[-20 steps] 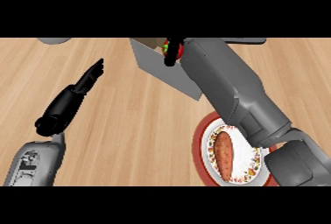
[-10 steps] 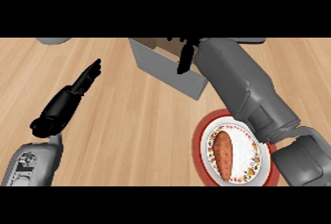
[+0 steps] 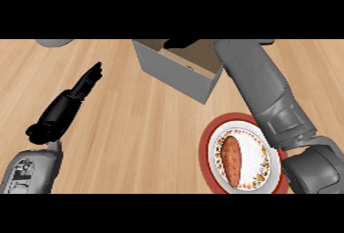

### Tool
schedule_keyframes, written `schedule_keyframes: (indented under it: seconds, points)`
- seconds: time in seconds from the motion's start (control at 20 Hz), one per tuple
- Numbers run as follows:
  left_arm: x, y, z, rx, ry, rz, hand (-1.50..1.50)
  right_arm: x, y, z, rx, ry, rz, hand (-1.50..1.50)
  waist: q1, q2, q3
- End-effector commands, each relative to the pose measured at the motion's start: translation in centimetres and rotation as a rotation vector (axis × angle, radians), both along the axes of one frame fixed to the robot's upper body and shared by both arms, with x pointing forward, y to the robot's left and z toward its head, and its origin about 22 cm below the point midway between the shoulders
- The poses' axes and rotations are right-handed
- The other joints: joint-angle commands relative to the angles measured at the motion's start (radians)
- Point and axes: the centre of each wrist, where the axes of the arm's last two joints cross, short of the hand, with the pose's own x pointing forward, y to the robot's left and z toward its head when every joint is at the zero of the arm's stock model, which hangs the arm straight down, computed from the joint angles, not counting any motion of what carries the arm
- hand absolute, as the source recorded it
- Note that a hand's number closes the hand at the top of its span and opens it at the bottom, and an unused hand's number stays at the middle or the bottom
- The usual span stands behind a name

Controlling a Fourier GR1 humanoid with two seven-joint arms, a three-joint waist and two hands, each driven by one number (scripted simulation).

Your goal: Pick the tomato from the plate and place it in the cardboard box

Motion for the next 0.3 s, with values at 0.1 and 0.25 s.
schedule_keyframes:
  seconds: [0.1,0.25]
  points:
    - [0.0,-1.2,0.5,0.004,-0.005,-0.012,0.00,0.6,-4.7,-2.2,0.290,0.013,-0.158,-1.50,0.000,0.001,-0.002]
    - [0.0,-1.3,-0.9,-0.004,0.015,0.006,0.00,0.8,-5.1,-1.5,0.327,-0.038,-0.193,-1.50,-0.002,0.000,-0.003]
